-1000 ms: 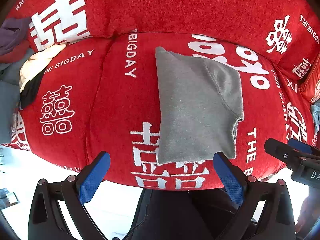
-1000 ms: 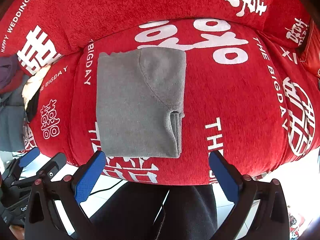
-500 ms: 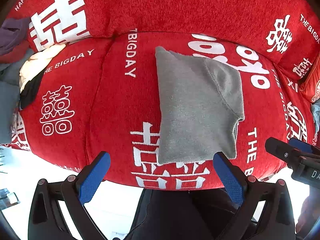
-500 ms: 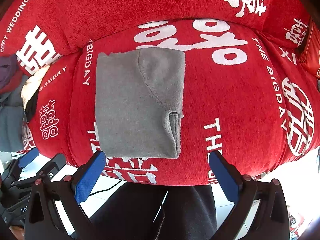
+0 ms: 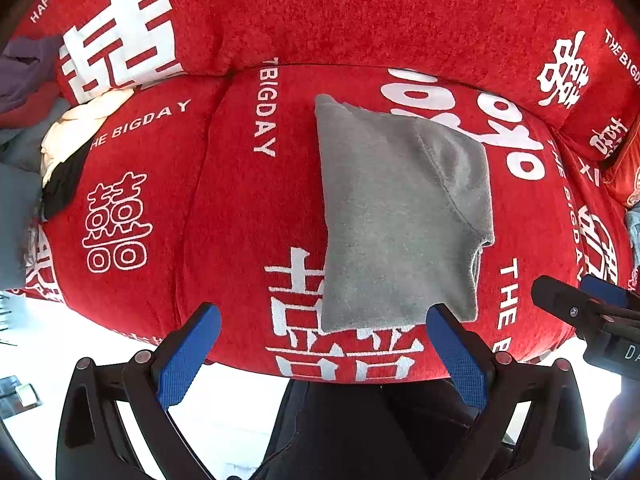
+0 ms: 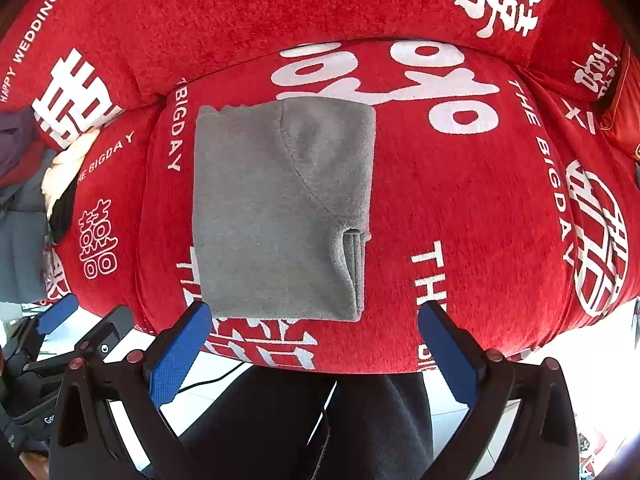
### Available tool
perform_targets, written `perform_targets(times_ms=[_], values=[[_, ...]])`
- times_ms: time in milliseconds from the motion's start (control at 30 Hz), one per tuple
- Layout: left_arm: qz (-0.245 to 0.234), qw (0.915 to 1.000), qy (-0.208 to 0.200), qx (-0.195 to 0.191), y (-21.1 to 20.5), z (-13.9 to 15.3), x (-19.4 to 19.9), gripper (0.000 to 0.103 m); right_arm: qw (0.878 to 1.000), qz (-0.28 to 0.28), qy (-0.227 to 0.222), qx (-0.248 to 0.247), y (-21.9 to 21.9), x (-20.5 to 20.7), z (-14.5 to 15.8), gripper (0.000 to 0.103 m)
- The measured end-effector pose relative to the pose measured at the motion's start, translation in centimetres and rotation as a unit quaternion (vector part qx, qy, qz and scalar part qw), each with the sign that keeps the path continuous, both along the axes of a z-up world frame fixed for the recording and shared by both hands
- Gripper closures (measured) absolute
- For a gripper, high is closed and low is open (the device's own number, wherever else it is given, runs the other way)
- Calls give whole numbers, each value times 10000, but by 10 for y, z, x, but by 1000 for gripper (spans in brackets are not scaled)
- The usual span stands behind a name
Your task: Fold small clothes
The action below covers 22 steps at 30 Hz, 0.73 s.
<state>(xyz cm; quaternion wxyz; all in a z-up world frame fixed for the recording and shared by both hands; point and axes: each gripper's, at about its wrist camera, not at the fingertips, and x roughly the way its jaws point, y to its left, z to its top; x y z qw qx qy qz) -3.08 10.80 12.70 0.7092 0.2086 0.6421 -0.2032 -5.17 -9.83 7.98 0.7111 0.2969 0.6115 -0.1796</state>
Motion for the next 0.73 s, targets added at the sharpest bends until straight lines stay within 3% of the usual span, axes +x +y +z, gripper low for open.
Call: perform_targets(times_ms=[733], values=[[-46, 9999, -157, -26, -5, 0, 1, 0, 9999, 93, 43, -57, 5, 4, -4, 0]])
